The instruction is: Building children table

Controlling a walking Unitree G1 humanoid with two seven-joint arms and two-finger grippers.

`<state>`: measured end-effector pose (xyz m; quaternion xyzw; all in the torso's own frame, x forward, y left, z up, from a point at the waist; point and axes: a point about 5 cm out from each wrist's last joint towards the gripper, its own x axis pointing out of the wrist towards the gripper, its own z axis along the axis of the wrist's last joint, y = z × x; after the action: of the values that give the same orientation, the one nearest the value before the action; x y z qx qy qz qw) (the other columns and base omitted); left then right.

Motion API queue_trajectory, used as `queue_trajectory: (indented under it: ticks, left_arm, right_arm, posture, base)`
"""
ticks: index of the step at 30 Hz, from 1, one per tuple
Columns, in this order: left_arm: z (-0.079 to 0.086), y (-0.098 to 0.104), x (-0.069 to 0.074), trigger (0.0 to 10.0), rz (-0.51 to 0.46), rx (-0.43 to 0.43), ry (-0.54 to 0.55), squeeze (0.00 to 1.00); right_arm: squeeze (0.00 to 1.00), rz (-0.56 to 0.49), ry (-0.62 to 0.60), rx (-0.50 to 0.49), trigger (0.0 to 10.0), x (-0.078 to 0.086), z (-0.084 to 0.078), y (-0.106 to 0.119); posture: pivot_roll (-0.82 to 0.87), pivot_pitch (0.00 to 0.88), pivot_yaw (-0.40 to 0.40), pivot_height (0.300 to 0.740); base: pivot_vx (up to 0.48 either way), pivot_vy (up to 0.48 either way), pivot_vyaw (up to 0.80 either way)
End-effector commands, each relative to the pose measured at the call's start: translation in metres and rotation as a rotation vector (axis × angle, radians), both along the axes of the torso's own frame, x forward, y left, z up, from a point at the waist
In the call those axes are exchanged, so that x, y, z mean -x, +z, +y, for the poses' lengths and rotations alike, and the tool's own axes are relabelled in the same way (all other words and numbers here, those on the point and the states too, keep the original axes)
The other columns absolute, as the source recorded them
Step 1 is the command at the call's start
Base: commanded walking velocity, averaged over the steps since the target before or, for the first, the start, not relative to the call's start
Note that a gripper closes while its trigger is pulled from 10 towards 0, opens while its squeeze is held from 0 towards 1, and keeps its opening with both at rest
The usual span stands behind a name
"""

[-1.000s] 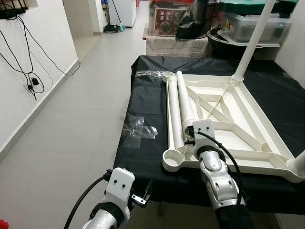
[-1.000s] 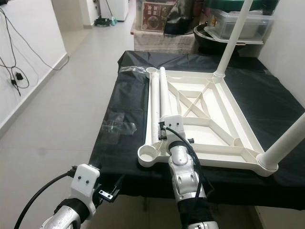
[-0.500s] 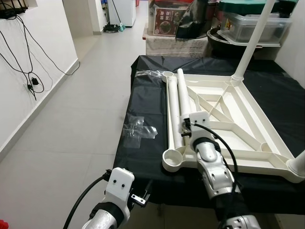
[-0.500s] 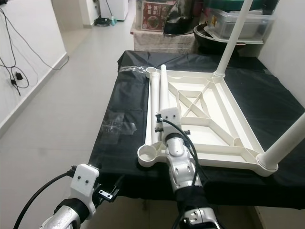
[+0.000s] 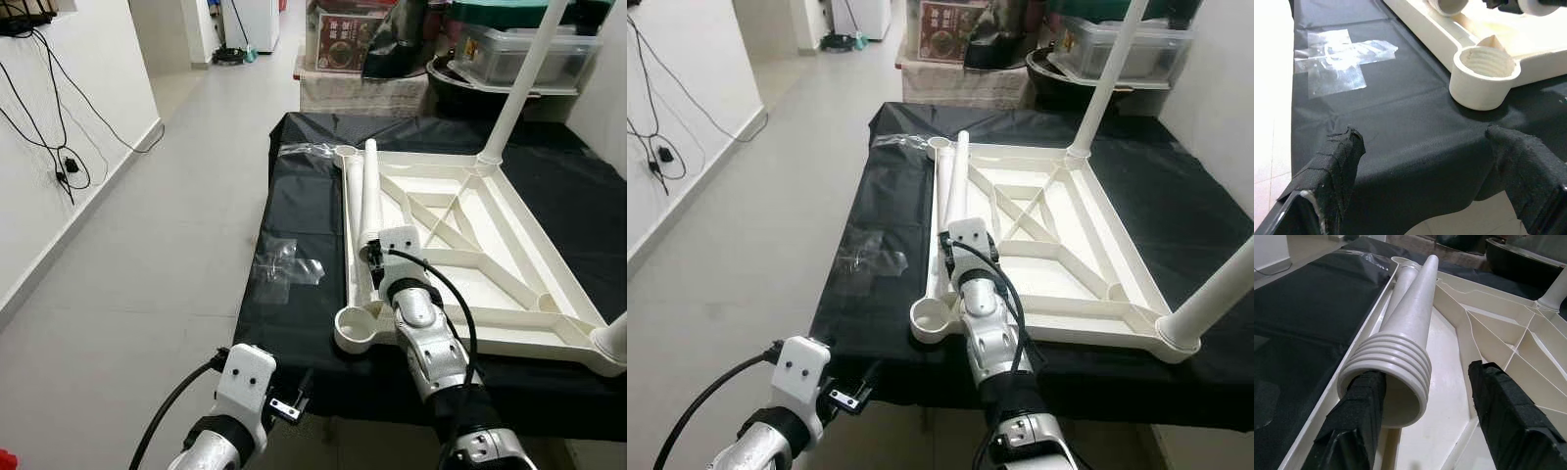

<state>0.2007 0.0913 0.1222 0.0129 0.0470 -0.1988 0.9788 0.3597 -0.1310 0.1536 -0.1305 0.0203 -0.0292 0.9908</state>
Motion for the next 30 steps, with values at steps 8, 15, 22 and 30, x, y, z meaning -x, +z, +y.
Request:
queue_trajectory:
  ticks: [8, 15, 22, 30]
  left_arm:
    - [-0.001, -0.001, 0.002, 10.0, 0.018, 0.005, 0.001, 0.0]
    - [-0.002, 0.0, 0.004, 10.0, 0.019, 0.008, -0.001, 0.0]
    - [-0.003, 0.001, 0.008, 10.0, 0.025, 0.012, -0.004, 0.0]
    - [-0.005, 0.004, 0.013, 10.0, 0.029, 0.016, -0.008, 0.0]
  right_arm:
    - [0.0, -0.01, -0.014, 0.013, 10.0, -0.008, 0.015, 0.001]
    - [0.0, -0.004, -0.029, 0.027, 10.0, -0.011, 0.021, -0.001]
    - [0.0, -0.002, -0.017, 0.077, 10.0, -0.014, 0.029, -0.005]
    - [0.0, -0.008, -0.037, 0.091, 10.0, -0.02, 0.03, -0.004]
  posture:
    - [0.06, 0.123, -0.077, 0.74]
    - [0.06, 0.128, -0.08, 0.74]
    - [0.07, 0.137, -0.08, 0.74]
    - [0.07, 0.148, -0.082, 0.74]
  base:
    - [0.0, 0.0, 0.0]
    - [0.0, 0.0, 0.0]
    - [0.0, 0.0, 0.0]
    - [0.0, 0.0, 0.0]
